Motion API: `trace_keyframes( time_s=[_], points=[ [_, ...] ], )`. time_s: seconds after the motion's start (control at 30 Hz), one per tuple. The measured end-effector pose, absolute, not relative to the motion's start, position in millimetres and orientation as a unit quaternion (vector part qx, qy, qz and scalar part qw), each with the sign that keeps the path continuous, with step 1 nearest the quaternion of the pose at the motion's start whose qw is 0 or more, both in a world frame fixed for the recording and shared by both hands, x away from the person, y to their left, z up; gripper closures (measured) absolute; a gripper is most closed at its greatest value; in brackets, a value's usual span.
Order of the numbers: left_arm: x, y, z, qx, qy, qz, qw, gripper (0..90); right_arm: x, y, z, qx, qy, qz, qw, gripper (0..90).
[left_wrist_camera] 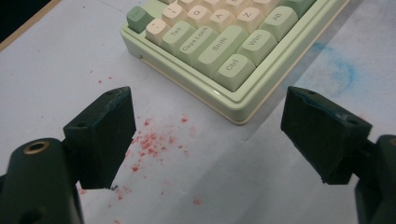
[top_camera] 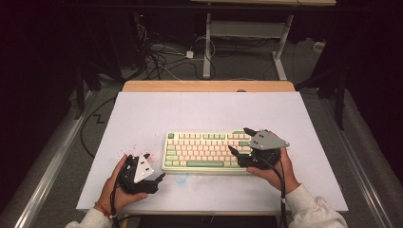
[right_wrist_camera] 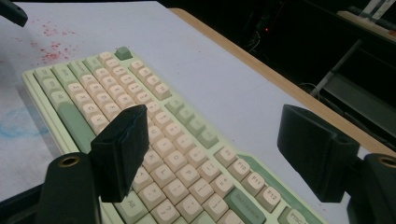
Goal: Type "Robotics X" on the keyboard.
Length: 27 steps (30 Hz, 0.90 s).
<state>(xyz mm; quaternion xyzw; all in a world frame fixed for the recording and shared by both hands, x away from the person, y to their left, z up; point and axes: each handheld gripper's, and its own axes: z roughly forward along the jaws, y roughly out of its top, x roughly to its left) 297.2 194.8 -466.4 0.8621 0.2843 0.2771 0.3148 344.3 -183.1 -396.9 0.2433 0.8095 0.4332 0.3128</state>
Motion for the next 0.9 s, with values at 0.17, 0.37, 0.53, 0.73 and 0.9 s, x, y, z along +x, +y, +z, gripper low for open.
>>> trace_keyframes(
  time_s=[0.17, 0.37, 0.53, 0.73, 0.9],
  points=[
    [297, 195, -465, 0.861, 0.285, 0.279, 0.317, 16.7, 339, -190, -399, 0.241, 0.811, 0.426, 0.320, 25.8],
    [297, 196, -464, 0.859, 0.288, 0.281, 0.318, 17.3, 334, -201, -403, 0.246, 0.809, 0.422, 0.327, 25.8],
    [296, 196, -462, 0.856, 0.290, 0.283, 0.321, 17.6, 329, -210, -408, 0.249, 0.808, 0.420, 0.330, 26.0],
    [296, 196, -460, 0.853, 0.292, 0.282, 0.329, 18.5, 323, -220, -411, 0.252, 0.807, 0.417, 0.333, 26.1],
    [295, 196, -457, 0.847, 0.297, 0.285, 0.335, 21.5, 318, -227, -416, 0.254, 0.806, 0.416, 0.336, 26.1]
  ],
)
